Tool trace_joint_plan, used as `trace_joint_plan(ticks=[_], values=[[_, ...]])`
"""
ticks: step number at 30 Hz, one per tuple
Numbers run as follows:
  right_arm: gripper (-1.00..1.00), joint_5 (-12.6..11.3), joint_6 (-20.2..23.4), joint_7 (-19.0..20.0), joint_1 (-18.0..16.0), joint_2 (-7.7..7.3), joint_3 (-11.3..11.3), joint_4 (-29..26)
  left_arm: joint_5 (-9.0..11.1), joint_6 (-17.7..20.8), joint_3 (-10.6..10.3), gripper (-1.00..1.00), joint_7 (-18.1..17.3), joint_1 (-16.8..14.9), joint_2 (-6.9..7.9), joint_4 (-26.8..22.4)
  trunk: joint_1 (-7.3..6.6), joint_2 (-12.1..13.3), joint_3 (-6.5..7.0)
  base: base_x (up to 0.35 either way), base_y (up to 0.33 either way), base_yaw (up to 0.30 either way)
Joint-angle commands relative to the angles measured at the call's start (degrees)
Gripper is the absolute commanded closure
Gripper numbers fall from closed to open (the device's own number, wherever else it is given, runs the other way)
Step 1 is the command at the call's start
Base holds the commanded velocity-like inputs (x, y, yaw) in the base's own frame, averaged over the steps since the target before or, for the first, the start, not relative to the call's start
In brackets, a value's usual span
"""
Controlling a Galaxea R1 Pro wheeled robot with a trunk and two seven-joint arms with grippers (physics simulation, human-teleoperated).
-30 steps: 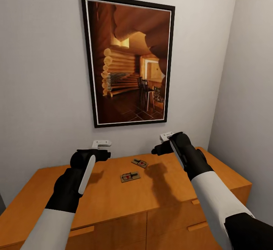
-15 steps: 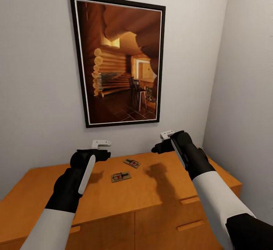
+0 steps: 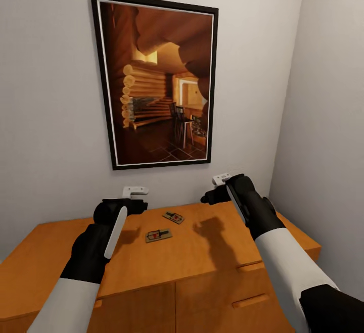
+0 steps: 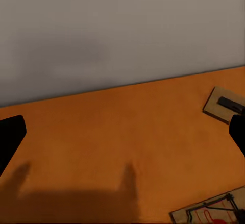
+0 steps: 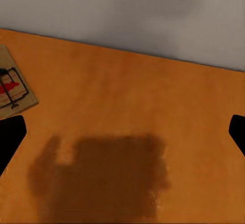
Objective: Take the four mousetraps from the cabinet in the bathroom and place them on the bathroom floor. Make sure all four end up on the same floor surface, and ensure that at least two of them are either under or directly next to the same bathroom sink.
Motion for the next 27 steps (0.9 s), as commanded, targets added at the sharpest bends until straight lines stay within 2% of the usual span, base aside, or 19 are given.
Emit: trace_joint_plan(ticks=[1,15,27], values=[[-1.0,0.6,0.2,0.49,-0.05,0.0,0.01,-0.07,0.51,0.19,-0.05,-1.0,0.54,-0.06,-0.01,-0.03,0.0,-0.04,-0.06,0.0,-0.004,0.195],[-1.0,0.54,0.2,0.47,-0.06,-0.05,0.0,-0.07,0.51,0.03,-0.05,-1.0,0.58,-0.06,-0.08,-0.1,0.0,-0.04,0.15,0.0,-0.001,0.269],[-1.0,0.59,0.2,0.47,-0.05,-0.26,0.0,-0.07,0.54,-2.35,-0.1,-1.0,0.67,-0.06,-0.18,0.04,0.0,-0.04,0.16,0.0,-0.034,0.058]])
